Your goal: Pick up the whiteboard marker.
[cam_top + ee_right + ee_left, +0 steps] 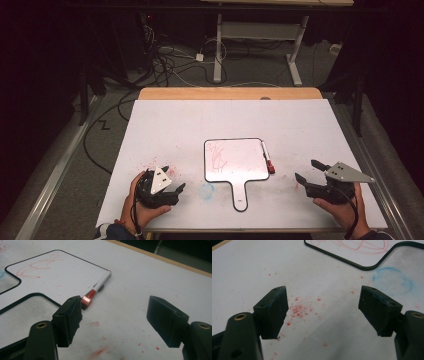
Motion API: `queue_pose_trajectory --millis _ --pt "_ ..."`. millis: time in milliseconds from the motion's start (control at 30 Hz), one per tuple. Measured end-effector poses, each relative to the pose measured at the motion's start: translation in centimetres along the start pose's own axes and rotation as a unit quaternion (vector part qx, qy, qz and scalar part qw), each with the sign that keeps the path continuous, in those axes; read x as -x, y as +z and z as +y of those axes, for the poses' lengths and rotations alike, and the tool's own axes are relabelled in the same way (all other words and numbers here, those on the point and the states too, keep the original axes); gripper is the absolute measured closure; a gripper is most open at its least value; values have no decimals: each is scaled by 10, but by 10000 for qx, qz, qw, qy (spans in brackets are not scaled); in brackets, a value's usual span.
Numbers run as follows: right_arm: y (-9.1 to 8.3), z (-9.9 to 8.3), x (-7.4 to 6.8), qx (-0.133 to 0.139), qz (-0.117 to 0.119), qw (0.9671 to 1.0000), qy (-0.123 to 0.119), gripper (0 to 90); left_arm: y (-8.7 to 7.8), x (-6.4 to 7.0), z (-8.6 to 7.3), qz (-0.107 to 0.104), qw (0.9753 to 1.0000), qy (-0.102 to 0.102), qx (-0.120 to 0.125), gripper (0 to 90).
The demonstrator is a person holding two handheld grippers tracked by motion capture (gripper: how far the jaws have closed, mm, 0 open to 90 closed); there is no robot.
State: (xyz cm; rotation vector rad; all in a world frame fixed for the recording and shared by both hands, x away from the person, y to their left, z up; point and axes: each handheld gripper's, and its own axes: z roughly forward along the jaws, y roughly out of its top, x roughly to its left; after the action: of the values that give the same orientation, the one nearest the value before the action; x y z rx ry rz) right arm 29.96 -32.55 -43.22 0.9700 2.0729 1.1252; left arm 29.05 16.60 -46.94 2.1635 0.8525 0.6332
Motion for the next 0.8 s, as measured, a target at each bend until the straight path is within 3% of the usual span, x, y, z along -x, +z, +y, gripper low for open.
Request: queue_pose_trajectory --millis 267,300,400,467,567,600,700,767,800 --pt "10 13 15 -197 33 9995 254 307 1 -1 0 -24 10000 14 -30 225" --pt "11 16 18 -284 118 9989 365 303 2 -1 0 6 10000 26 -45 225" --pt "24 30 34 -512 407 9947 794 300 3 -1 0 -15 10000 19 -65 223" --pt "34 38 38 -740 398 9933 787 315 3 0 0 16 9999 57 -107 223" --pt "52 48 38 -1005 575 9899 820 353 4 0 -1 -1 9999 74 -127 223" --pt "52 48 38 -1005 575 9899 820 353 4 0 -1 -1 9999 74 -127 223" --pt "81 54 32 -1314 808 9838 917 370 5 0 -1 -3 9998 87 -161 223" --pt "89 55 31 -1366 810 9831 915 372 5 1 -2 -24 9998 104 -176 223" --pt "102 57 29 -1486 909 9794 1017 390 5 1 -2 -18 9998 119 -180 223"
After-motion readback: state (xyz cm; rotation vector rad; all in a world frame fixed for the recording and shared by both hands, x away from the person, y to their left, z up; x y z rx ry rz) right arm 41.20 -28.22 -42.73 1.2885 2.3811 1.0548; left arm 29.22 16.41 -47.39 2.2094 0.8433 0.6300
